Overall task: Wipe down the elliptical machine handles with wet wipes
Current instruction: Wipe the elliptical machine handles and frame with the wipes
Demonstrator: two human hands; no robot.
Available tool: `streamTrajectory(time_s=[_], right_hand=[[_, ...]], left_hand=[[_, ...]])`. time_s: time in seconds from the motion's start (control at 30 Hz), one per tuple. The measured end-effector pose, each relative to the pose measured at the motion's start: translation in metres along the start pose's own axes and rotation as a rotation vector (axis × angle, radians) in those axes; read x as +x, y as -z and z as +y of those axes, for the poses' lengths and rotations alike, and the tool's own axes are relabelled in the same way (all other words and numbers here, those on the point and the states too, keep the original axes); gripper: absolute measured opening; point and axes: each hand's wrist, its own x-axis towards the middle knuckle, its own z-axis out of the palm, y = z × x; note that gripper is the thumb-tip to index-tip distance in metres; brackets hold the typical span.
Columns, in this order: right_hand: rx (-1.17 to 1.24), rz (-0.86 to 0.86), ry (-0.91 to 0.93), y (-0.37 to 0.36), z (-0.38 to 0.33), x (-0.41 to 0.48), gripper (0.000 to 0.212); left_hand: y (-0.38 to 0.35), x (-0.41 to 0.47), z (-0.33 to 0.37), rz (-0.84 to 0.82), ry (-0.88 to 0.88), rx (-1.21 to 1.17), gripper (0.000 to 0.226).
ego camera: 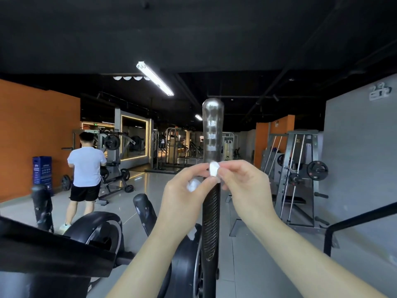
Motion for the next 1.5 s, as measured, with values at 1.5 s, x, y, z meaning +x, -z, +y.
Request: streamTrajectory(time_s=[1.5], right_hand=[[-0.091,0.018,-0.177,0.001,0.036,-0.005,0.033]], left_hand=[[-0.013,0.043,-0.015,0.168,-0.111,0.132,0.011]])
